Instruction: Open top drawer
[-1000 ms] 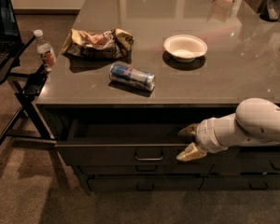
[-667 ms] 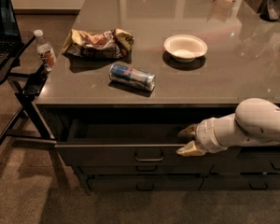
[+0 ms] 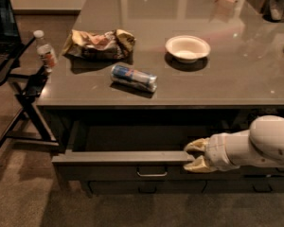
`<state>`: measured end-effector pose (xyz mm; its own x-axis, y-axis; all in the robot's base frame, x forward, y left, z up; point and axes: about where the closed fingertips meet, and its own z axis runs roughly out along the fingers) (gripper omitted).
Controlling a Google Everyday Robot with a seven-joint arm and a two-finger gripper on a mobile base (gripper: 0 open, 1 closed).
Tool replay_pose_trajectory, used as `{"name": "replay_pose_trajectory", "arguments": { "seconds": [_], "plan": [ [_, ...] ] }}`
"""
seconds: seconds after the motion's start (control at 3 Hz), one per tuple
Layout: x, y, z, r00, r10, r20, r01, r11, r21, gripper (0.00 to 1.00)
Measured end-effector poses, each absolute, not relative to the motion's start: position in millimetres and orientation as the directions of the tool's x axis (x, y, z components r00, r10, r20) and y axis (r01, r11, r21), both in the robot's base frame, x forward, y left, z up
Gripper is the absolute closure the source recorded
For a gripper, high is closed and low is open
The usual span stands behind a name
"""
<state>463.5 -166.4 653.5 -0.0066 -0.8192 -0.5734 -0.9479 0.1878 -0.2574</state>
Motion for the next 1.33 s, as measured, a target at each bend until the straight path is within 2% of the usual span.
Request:
{"name": "replay_pose_trajectory", "arguments": {
  "seconds": [0.33,0.67,1.33],
  "plan": [
    [461.7,-166.5,657.2,-0.007,-0.819,-0.573,-0.948,0.188,-0.257,1.0],
    [461.7,-166.5,657.4,-0.007,-0.819,-0.573,-0.948,0.188,-0.257,0.86],
    [461.7,-166.4,657.4,-0.006,-0.819,-0.573,-0.948,0.188,-0.257,0.4]
  ]
}}
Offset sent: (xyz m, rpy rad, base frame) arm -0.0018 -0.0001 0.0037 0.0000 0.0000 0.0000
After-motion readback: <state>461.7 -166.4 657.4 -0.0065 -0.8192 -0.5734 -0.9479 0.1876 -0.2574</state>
